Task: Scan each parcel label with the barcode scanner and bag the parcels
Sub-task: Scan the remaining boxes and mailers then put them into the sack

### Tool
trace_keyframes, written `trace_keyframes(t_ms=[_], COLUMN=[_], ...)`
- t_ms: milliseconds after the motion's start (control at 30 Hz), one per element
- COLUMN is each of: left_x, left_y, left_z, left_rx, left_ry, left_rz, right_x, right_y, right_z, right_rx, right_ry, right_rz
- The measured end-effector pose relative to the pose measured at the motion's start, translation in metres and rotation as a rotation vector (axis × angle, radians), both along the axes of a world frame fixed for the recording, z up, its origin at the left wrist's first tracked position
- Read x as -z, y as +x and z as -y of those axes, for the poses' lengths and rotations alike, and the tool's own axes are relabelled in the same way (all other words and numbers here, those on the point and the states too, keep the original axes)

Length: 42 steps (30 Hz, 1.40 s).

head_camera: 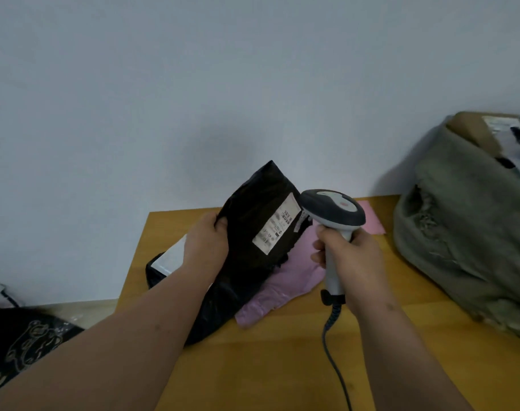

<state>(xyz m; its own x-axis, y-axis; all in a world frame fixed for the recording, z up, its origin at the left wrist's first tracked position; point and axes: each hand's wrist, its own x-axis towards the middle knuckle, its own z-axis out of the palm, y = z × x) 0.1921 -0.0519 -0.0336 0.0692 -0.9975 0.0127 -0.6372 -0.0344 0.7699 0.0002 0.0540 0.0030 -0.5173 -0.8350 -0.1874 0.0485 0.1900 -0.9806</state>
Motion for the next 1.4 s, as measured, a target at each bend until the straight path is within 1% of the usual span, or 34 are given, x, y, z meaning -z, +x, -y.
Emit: trace_keyframes(t_ms=[100, 233, 333, 400, 433, 533, 700, 800, 933, 1033, 1133, 1233, 1400], left_x=[-0.011, -0.020, -0.017, -0.005, 0.003, 0.032, 0.073, 0.088, 0.100, 0.104, 0.107, 0.110, 0.112], left_y=[-0.012, -0.031, -0.047, -0.054, -0.056, -0.059, -0.058, -0.054, -0.051, -0.049, -0.050, -0.051, -0.048], left_z=[-0.013, -0.022, -0.029, -0.033, -0.036, -0.046, -0.067, -0.075, -0.080, -0.080, -0.081, -0.077, -0.067], left_rx=[0.038, 0.032, -0.011, -0.068, -0.095, -0.146, -0.219, -0.237, -0.200, -0.183, -0.189, -0.217, -0.224], left_ry=[0.041, 0.095, 0.179, 0.225, 0.244, 0.328, 0.517, 0.560, 0.558, 0.584, 0.566, 0.542, 0.555], left_rz=[-0.156, -0.253, -0.428, -0.462, -0.435, -0.270, -0.170, -0.070, 0.019, 0.056, 0.085, 0.075, 0.066], right_x=[-0.006, -0.012, -0.013, -0.009, -0.005, 0.008, 0.035, 0.050, 0.059, 0.062, 0.063, 0.065, 0.064], right_y=[-0.008, -0.025, -0.045, -0.059, -0.067, -0.085, -0.092, -0.092, -0.089, -0.086, -0.086, -0.087, -0.083], right_z=[-0.012, -0.023, -0.029, -0.034, -0.036, -0.038, -0.039, -0.041, -0.039, -0.035, -0.034, -0.033, -0.029], right_rx=[0.007, -0.018, -0.032, -0.033, -0.035, -0.074, -0.102, -0.149, -0.184, -0.206, -0.208, -0.189, -0.201], right_ry=[-0.012, -0.011, -0.001, 0.022, 0.043, 0.118, 0.246, 0.320, 0.389, 0.410, 0.432, 0.456, 0.489], right_rz=[0.038, 0.058, 0.046, 0.058, 0.059, 0.037, 0.078, 0.044, 0.049, 0.076, 0.100, 0.112, 0.121])
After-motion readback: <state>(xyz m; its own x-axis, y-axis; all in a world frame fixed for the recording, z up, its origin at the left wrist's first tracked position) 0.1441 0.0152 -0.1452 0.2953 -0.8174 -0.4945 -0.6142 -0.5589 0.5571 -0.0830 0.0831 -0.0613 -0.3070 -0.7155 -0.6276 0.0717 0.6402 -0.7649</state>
